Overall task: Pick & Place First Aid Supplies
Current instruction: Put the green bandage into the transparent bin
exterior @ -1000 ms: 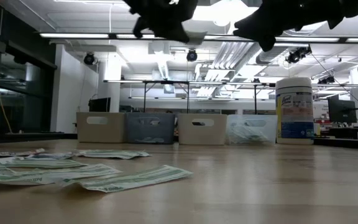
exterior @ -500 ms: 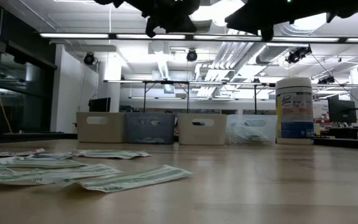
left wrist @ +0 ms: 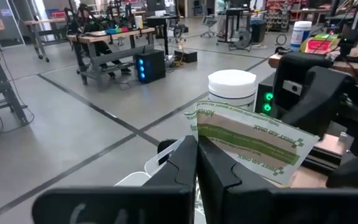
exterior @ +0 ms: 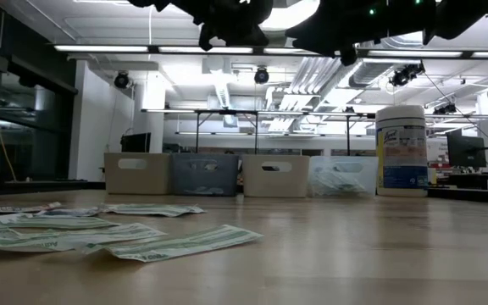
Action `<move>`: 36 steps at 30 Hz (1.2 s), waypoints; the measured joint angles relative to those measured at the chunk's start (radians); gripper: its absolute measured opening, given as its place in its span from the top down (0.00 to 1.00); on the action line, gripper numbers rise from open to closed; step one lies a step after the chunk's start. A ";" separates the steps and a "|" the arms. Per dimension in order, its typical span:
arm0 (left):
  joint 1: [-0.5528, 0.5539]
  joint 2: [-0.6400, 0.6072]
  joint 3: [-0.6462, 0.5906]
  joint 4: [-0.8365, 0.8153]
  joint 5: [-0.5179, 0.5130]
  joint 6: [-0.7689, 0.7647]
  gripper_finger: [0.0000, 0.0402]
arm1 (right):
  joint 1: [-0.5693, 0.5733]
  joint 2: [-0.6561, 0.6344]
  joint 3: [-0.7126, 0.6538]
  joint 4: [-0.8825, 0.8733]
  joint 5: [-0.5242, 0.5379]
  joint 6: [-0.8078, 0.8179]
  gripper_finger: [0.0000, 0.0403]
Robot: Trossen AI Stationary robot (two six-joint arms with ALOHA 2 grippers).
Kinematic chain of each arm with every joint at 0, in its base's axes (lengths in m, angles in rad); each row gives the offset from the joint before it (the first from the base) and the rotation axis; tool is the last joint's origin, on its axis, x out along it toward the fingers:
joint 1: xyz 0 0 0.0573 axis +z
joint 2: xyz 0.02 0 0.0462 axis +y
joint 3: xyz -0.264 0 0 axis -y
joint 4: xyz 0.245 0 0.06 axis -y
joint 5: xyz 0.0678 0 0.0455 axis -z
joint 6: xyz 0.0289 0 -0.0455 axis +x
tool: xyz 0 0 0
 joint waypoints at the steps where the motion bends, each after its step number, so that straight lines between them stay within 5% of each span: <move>1: 0.000 0.000 0.000 0.000 0.001 0.002 1.00 | -0.001 0.002 0.000 0.011 0.001 0.003 0.52; 6: 0.000 0.000 0.000 0.001 0.026 0.003 1.00 | -0.001 0.002 0.000 0.025 0.032 0.007 0.44; 11: 0.000 0.000 0.000 0.001 0.049 0.003 1.00 | -0.001 0.002 0.000 0.026 0.039 0.006 0.45; 24: 0.000 0.000 0.000 0.005 0.105 0.003 1.00 | -0.004 0.002 0.001 0.022 0.104 0.005 0.66; 36: 0.000 0.001 0.000 0.013 0.161 0.002 1.00 | -0.034 0.002 0.001 0.015 0.012 0.007 0.85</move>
